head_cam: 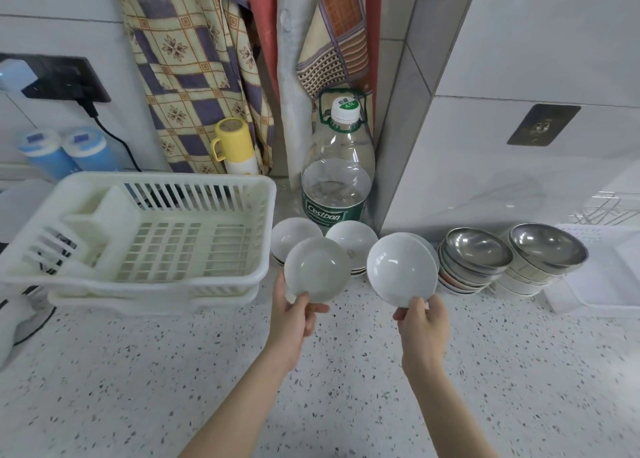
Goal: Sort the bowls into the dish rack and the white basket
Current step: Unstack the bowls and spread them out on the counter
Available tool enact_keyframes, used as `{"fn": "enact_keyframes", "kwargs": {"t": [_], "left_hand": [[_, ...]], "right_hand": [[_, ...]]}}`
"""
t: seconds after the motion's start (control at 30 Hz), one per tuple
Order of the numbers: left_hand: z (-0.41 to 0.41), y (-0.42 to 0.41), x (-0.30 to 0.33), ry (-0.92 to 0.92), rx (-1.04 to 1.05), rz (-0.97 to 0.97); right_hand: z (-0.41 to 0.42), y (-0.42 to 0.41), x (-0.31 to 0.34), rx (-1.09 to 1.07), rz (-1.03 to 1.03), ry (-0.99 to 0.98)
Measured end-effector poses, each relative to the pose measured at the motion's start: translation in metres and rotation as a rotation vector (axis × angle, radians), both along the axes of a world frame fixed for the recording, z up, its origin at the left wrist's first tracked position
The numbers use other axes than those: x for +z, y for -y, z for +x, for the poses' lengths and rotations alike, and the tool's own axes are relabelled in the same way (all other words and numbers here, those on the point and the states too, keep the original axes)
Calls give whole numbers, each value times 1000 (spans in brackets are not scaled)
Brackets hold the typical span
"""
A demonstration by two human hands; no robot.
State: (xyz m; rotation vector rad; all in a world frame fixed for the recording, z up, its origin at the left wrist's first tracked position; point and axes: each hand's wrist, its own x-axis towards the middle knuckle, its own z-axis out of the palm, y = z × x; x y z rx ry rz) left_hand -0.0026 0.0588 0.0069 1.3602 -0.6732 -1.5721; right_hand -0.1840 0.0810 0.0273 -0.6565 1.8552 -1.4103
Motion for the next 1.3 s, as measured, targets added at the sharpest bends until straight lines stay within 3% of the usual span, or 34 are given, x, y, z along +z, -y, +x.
{"fn": "enact_keyframes", "kwargs": {"t": [0.43, 1.3], "left_hand": [[24, -36, -35, 200, 94, 184], [29, -25, -46, 142, 98, 214]], "right_hand": [[10, -30, -55, 274, 273, -51], [7, -1, -76, 386, 351, -45]]}}
